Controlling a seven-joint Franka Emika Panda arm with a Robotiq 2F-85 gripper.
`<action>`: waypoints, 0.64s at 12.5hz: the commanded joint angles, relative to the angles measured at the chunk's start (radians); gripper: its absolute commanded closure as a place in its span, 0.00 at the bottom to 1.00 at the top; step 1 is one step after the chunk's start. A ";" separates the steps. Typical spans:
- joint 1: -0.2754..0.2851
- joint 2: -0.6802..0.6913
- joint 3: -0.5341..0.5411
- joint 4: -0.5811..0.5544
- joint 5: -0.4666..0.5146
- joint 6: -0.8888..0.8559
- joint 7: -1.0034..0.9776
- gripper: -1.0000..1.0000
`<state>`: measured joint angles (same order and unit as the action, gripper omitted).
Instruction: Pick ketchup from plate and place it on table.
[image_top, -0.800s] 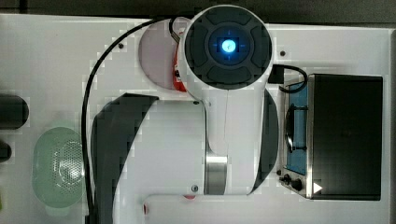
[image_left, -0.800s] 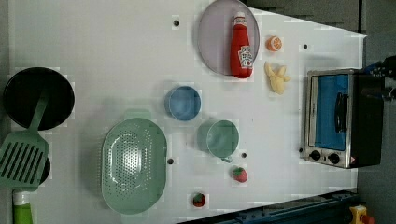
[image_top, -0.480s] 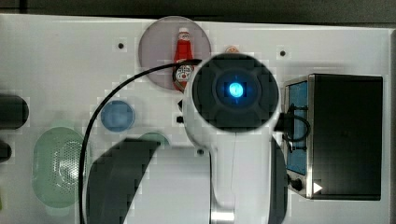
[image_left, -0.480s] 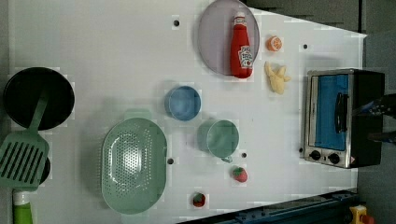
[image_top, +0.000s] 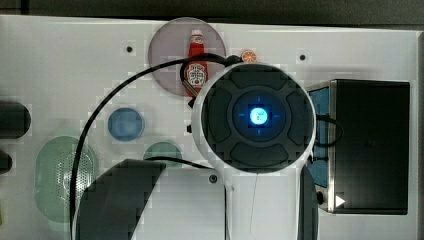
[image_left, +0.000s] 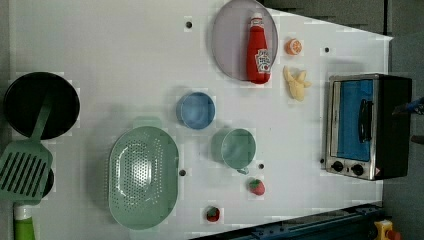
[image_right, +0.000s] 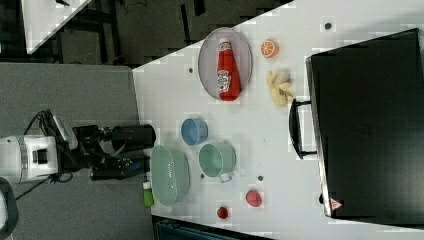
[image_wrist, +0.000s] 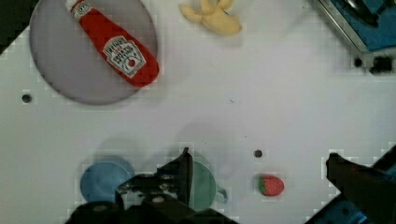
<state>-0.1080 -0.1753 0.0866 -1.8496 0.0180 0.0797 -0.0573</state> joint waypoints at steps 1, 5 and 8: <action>-0.004 0.079 0.012 -0.004 0.006 0.052 -0.155 0.00; 0.009 0.185 0.018 -0.001 0.006 0.114 -0.281 0.00; 0.016 0.278 0.036 0.006 0.005 0.181 -0.293 0.00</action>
<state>-0.0952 0.1135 0.1136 -1.8584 0.0227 0.2256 -0.2930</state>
